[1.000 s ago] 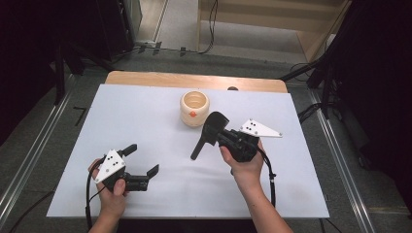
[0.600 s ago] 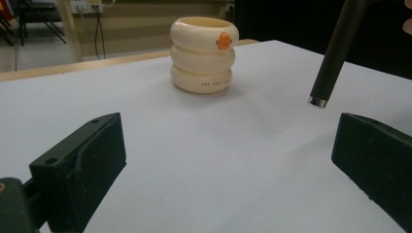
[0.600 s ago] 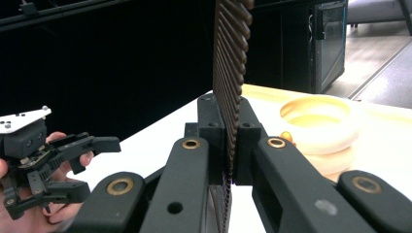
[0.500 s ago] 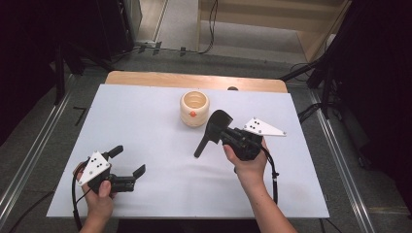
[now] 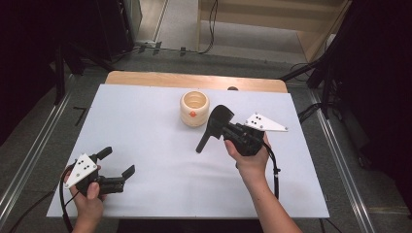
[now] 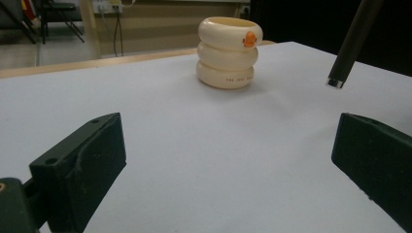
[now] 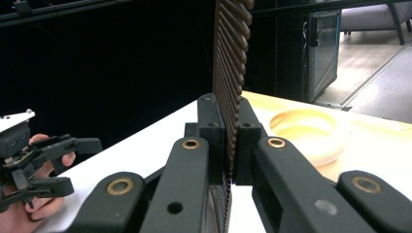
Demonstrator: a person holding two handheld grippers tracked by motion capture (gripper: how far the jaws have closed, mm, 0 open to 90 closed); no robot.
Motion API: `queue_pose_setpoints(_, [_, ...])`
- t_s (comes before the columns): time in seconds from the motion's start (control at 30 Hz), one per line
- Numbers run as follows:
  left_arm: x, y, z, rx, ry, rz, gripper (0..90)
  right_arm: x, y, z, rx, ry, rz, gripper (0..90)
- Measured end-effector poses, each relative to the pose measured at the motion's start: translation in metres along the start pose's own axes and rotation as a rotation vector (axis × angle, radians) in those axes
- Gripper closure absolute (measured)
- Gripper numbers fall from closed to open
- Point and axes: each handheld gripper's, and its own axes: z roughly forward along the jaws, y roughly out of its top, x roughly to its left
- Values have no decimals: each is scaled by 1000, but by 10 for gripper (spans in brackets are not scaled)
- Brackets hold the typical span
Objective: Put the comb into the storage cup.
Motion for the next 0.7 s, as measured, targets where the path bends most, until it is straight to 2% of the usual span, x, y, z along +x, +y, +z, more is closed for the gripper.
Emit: queue_pose_setpoints(0.7, [20,-5,-18,-29,33,-35,0,-10,18,11,0,-22,-20,846])
